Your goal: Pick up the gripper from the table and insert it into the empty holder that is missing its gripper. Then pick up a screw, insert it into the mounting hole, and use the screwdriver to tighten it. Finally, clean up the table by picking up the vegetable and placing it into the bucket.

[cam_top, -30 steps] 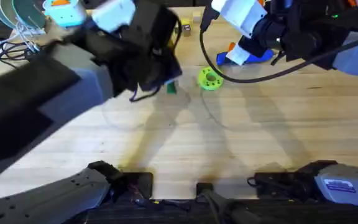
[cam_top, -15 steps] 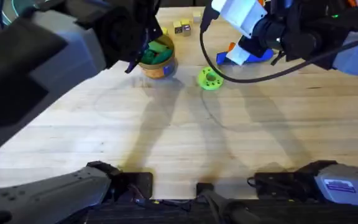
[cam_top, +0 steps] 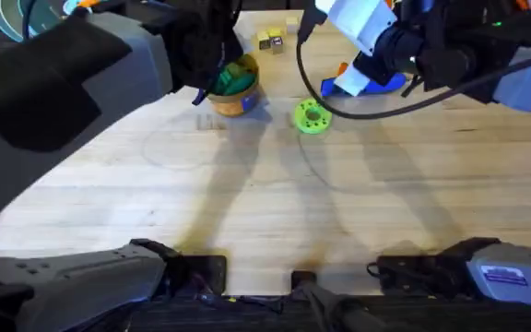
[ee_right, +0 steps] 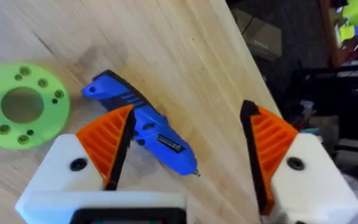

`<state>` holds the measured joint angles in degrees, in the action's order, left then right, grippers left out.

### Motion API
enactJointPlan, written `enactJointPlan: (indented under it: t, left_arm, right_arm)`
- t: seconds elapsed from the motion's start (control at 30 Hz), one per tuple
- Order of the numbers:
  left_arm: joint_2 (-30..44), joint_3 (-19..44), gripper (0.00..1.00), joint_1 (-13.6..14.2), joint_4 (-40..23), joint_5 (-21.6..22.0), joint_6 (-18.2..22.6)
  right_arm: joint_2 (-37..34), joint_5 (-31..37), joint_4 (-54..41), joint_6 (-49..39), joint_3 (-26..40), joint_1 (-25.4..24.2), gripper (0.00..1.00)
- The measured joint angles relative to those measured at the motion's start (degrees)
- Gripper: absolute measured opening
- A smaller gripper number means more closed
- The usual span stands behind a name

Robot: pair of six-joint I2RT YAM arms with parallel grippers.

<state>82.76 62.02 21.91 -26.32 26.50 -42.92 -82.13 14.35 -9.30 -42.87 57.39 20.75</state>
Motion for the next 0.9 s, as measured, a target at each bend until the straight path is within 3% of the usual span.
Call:
enactJointPlan:
  t: [0.2,0.37,0.67,0.9]
  left_arm:
    - [-0.92,0.0,0.991,0.02,-2.1,-0.2,4.91]
    - [-7.17,0.0,0.991,0.07,-7.38,-1.0,11.83]
    - [-23.91,0.13,0.991,0.07,-19.96,-5.26,26.62]
    - [-30.9,0.26,0.991,0.07,-24.76,-10.75,31.26]
  right_arm:
    - [0.69,-0.01,-0.28,16.91,-0.02,0.09,0.991]
    - [8.5,-0.74,-4.36,29.61,-0.02,0.09,0.991]
    - [25.66,-5.48,-21.95,38.07,0.66,0.09,0.992]
    - [29.87,-6.32,-29.64,42.66,0.66,0.09,0.992]
